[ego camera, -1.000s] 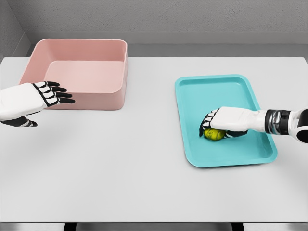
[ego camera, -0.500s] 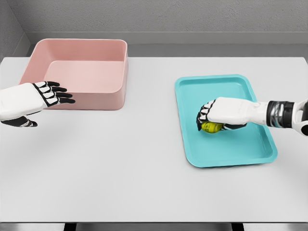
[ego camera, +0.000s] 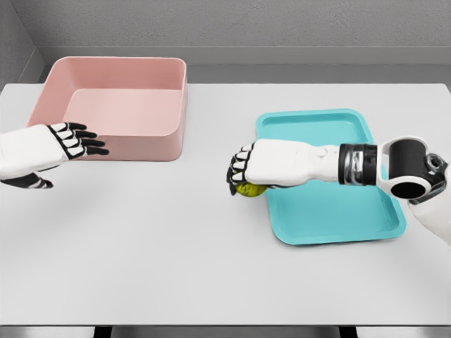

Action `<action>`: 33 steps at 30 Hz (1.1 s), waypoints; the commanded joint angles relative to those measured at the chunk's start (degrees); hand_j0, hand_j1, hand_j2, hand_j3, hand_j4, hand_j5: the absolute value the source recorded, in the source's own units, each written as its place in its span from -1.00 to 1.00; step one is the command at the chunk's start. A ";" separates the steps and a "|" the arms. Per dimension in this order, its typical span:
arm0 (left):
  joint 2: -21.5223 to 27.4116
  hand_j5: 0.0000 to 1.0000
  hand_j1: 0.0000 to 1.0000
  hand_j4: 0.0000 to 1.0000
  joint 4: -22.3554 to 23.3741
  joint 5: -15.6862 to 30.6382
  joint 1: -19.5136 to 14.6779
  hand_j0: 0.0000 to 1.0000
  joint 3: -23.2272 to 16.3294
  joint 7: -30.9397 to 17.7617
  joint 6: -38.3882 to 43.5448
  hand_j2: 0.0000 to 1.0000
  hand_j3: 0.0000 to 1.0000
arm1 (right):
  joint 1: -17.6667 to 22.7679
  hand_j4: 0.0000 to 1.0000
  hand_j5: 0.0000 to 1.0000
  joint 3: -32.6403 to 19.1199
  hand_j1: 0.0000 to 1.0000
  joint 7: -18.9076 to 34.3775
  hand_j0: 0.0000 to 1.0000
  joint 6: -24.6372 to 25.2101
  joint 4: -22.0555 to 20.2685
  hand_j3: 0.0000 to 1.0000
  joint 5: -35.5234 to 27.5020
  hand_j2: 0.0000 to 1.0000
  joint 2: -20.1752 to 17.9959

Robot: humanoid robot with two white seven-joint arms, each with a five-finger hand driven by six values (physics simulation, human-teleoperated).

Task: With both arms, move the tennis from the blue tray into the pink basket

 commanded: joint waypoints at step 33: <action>3.65 1.00 1.00 1.00 0.20 3.08 -0.09 1.00 -4.03 0.03 0.07 1.00 1.00 | -5.63 0.13 0.13 11.30 0.13 -0.06 0.13 0.22 24.17 0.13 7.74 0.13 23.06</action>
